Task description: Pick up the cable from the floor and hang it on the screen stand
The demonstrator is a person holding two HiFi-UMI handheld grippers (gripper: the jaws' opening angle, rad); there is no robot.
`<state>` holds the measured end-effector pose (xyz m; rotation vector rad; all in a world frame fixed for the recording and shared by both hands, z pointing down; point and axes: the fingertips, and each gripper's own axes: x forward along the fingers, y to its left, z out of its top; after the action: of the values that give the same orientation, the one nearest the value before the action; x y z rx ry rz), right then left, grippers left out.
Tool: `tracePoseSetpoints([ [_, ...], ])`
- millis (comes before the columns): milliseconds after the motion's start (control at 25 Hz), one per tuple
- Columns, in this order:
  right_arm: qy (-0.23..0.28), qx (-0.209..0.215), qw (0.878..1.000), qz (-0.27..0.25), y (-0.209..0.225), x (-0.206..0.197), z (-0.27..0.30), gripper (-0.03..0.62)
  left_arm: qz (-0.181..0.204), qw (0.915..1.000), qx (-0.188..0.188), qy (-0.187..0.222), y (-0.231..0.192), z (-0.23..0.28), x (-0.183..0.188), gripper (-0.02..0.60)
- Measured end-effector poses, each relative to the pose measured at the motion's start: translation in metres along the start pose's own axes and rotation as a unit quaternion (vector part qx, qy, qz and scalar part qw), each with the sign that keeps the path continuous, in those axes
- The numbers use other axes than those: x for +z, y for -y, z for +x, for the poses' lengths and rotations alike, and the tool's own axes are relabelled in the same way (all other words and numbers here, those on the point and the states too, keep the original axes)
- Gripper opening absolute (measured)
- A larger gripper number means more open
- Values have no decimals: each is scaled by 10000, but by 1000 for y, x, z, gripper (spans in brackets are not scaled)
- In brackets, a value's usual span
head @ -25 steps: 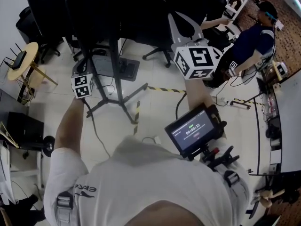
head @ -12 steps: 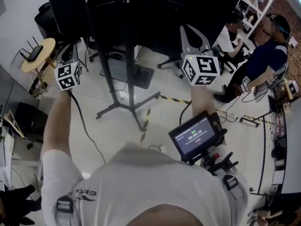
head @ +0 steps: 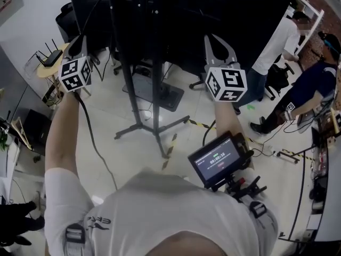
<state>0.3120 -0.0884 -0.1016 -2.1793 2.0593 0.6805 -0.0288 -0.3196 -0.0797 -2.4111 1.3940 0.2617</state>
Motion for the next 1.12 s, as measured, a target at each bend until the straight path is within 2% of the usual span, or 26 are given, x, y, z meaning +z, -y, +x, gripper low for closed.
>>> tracePoseSetpoints([
  [240,93,160,9998,122,11,-12,38,26,-27,9999,101,49,4,36,5,21],
  [480,132,48,9999,35,17,-18,60,26,-108,9994,-15,323,1,66,13,21],
  [720,30,-328,9993,-184,13,-20,91,26,-260,9967,-381,669,-14,112,18,21],
  [960,-93,-778,9959,-452,2,-16,126,26,-349,9937,-726,781,-46,168,9,21],
  [1120,-223,-1102,9920,-570,0,-14,137,26,-328,9907,-1012,845,-48,194,10,20],
])
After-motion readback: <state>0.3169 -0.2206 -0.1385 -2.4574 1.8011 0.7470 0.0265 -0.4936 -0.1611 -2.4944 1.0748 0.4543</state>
